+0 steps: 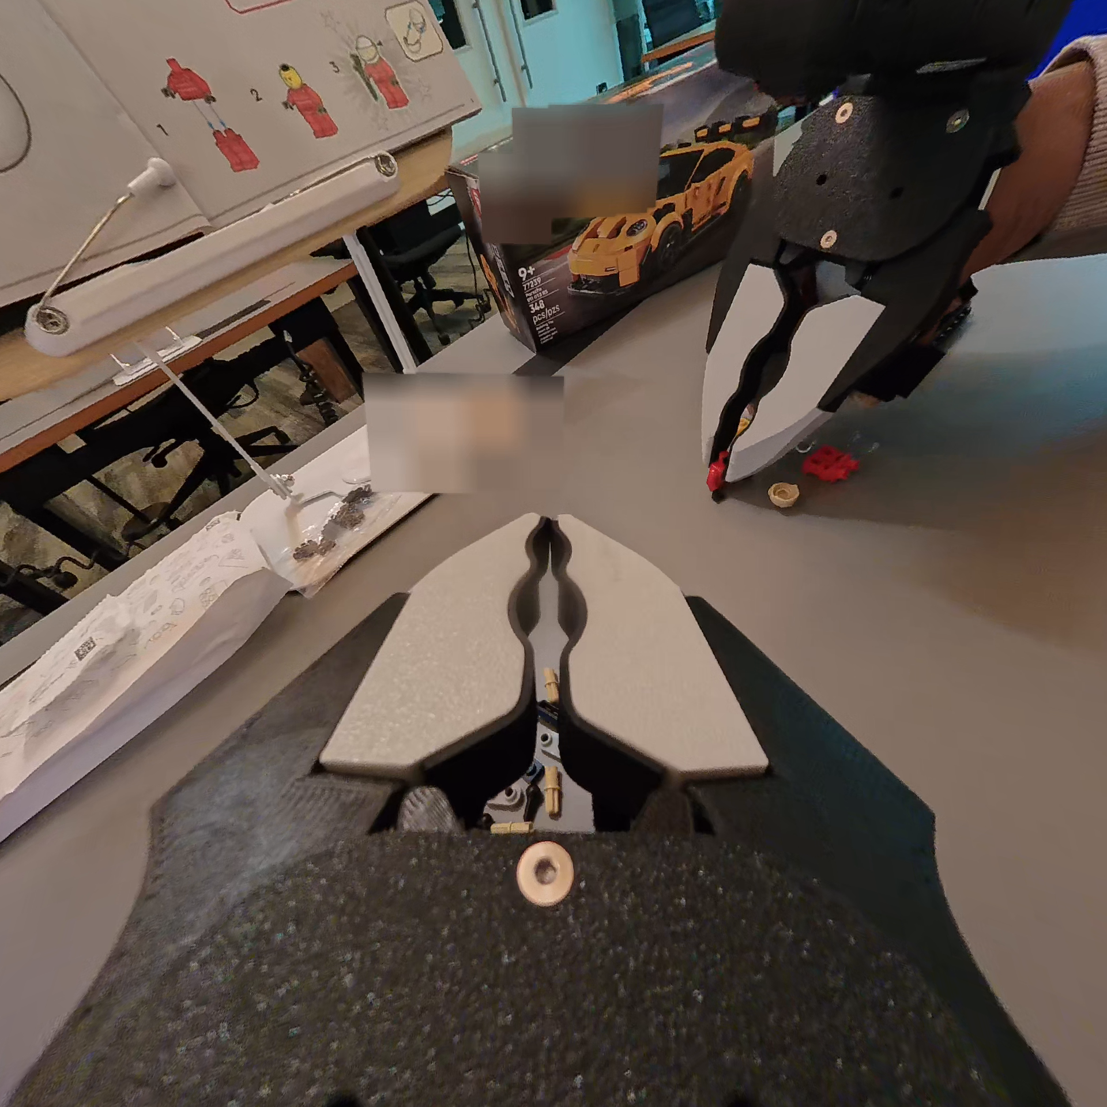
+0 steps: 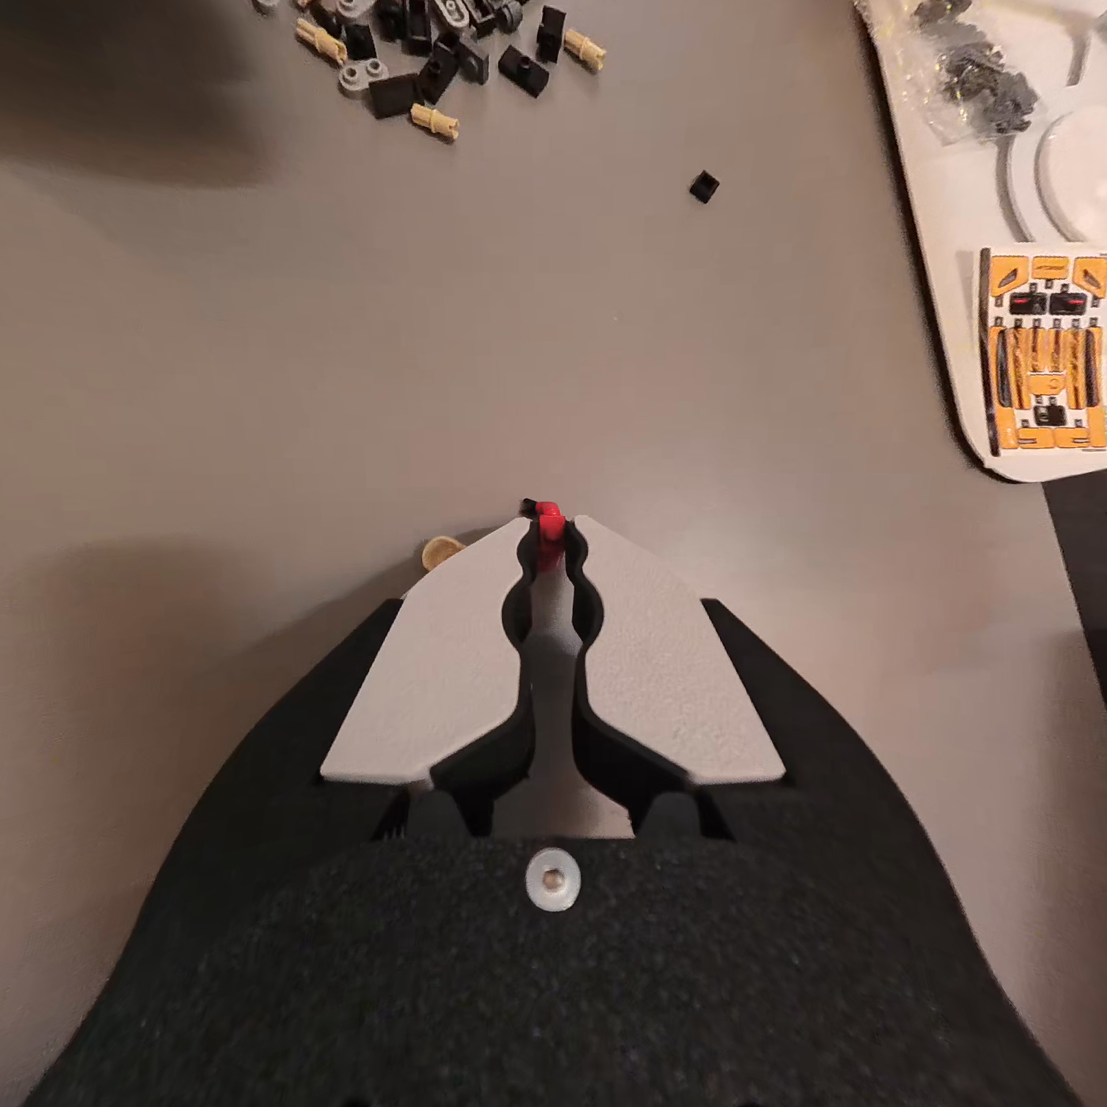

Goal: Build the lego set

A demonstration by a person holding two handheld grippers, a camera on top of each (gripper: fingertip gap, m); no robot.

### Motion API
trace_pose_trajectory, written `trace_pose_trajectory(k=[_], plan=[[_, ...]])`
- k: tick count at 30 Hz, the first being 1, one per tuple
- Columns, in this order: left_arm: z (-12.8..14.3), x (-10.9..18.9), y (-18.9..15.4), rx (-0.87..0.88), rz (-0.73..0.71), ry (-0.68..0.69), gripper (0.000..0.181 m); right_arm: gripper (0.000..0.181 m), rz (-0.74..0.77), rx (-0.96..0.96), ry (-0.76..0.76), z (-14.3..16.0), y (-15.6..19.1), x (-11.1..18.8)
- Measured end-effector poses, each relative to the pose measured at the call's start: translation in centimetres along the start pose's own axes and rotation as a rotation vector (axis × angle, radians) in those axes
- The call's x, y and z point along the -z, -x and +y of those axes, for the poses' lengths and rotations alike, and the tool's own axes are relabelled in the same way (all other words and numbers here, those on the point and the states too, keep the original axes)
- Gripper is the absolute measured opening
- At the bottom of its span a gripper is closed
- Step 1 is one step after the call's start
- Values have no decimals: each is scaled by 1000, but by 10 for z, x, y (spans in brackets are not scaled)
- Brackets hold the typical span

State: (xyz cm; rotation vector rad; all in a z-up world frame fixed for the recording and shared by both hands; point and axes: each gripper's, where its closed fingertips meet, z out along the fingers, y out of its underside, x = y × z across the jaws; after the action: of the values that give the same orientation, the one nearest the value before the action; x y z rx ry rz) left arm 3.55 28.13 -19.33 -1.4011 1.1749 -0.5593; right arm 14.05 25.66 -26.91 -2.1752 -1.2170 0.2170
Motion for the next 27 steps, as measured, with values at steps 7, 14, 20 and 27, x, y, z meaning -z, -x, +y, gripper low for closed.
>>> trace_pose_trajectory(k=[7, 14, 20, 27], plan=[[3, -1, -1, 0, 3, 12, 0, 9, -7, -17, -7, 1, 0, 0], [2, -1, -3, -5, 14, 11, 0, 13, -10, -37, -13, 3, -2, 2], [3, -1, -6, -10, 32, 22, 0, 8, -24, -43, -25, 5, -3, 7], [4, -3, -14, -15, 66, 30, 0, 17, 11, -79, -23, 16, -12, 23]])
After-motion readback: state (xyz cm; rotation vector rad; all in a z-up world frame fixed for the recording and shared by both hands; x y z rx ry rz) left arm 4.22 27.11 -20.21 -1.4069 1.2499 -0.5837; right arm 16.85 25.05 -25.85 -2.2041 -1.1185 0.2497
